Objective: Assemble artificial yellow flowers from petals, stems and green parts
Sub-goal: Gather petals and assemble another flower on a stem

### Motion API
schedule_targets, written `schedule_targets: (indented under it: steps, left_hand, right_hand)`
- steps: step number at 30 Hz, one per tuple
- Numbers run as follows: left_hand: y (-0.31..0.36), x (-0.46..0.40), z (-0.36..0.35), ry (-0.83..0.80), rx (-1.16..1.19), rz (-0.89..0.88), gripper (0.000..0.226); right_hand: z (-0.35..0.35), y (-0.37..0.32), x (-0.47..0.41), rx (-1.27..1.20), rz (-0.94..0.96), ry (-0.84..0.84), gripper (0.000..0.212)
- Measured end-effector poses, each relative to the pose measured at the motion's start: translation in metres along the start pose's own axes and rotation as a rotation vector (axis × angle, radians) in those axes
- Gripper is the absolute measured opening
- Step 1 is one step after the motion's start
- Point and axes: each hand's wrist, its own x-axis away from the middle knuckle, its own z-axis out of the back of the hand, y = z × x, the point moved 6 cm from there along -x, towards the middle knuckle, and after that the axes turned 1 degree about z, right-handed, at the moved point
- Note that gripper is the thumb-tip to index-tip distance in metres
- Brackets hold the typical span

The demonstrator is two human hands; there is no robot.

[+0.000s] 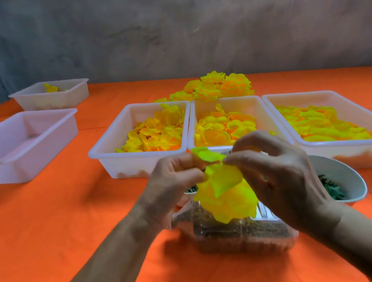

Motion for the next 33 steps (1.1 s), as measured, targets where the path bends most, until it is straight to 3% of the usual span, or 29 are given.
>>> schedule_targets:
  steps: [6, 9, 12, 14, 19, 27, 31, 33]
  left_hand:
    - [0.005, -0.005, 0.010, 0.074, 0.057, 0.209, 0.029]
    - [0.004, -0.009, 0.006, 0.145, -0.086, 0.234, 0.043]
    - [0.002, -0.012, 0.000, 0.130, -0.085, 0.234, 0.016]
    - [-0.001, -0.013, 0.002, 0.142, -0.061, 0.225, 0.024]
    - [0.001, -0.013, 0.006, 0.145, -0.086, 0.195, 0.027]
    - [0.003, -0.011, 0.005, 0.163, -0.117, 0.174, 0.019]
    - [-0.001, -0.011, 0.007, 0.194, -0.174, 0.179, 0.012]
    - [-0.001, -0.010, 0.007, 0.197, -0.182, 0.191, 0.019]
  right_hand:
    - [0.002, 0.012, 0.002, -0.035, -0.025, -0.011, 0.015]
    - [0.003, 0.014, 0.003, -0.067, -0.021, -0.006, 0.018]
    - [0.002, 0.014, 0.006, -0.084, -0.033, 0.001, 0.023]
    - [0.004, 0.016, 0.009, -0.049, -0.071, 0.021, 0.032]
    - [0.012, 0.025, 0.021, -0.033, -0.322, 0.095, 0.046]
    - [-0.002, 0.039, 0.031, -0.796, -0.933, 0.100, 0.017]
    - [-0.008, 0.037, 0.031, -0.799, -0.962, -0.004, 0.030]
    - [-0.012, 0.034, 0.031, -0.748, -0.935, -0.049, 0.035]
